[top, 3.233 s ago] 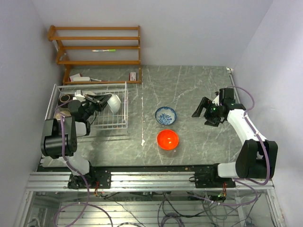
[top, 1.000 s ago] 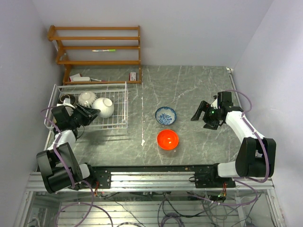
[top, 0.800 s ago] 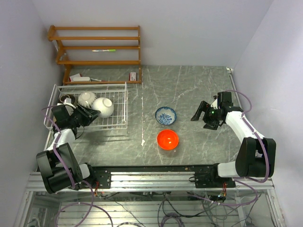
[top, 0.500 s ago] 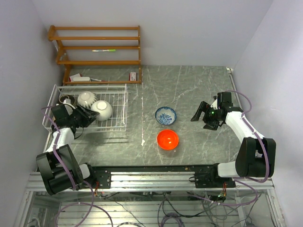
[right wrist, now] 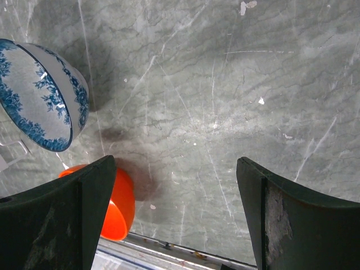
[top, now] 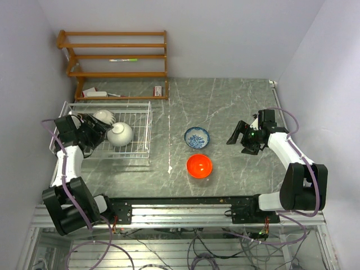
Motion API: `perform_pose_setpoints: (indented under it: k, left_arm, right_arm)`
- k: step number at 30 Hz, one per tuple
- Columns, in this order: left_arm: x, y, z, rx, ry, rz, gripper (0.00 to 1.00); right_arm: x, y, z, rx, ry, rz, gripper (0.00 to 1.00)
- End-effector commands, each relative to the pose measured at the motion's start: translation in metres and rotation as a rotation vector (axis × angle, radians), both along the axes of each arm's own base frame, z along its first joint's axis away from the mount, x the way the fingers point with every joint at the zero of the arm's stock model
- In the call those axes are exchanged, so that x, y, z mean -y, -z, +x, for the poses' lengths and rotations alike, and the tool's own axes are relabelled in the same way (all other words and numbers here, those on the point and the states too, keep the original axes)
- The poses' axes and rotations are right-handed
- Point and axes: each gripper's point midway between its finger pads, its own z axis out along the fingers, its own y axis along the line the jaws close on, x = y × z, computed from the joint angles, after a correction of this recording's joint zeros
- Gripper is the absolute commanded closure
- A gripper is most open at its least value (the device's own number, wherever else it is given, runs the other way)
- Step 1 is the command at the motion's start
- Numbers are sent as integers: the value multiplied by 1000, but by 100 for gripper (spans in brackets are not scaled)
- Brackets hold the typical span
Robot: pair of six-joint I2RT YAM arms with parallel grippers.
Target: Load the bowls into the dish rack
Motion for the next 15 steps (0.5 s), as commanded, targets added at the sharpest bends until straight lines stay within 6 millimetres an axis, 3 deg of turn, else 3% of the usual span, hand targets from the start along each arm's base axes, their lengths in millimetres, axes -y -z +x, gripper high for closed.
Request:
perform_pose_setpoints:
  k: [1, 5, 9, 15]
  left_arm:
    - [-12, -28, 3, -4, -23, 92, 10]
    - [-17, -46, 9, -31, -16, 231, 4]
    - [-13, -51, 16, -99, 2, 405, 1]
    - [21, -60, 35, -167, 88, 661, 0]
  right_arm:
    - [-1, -5, 9, 28, -14, 2, 12]
    - [-1, -2, 8, 23, -13, 7, 12]
    - [-2, -1, 8, 25, -13, 13, 12]
    - [-3, -2, 8, 30, -14, 20, 12]
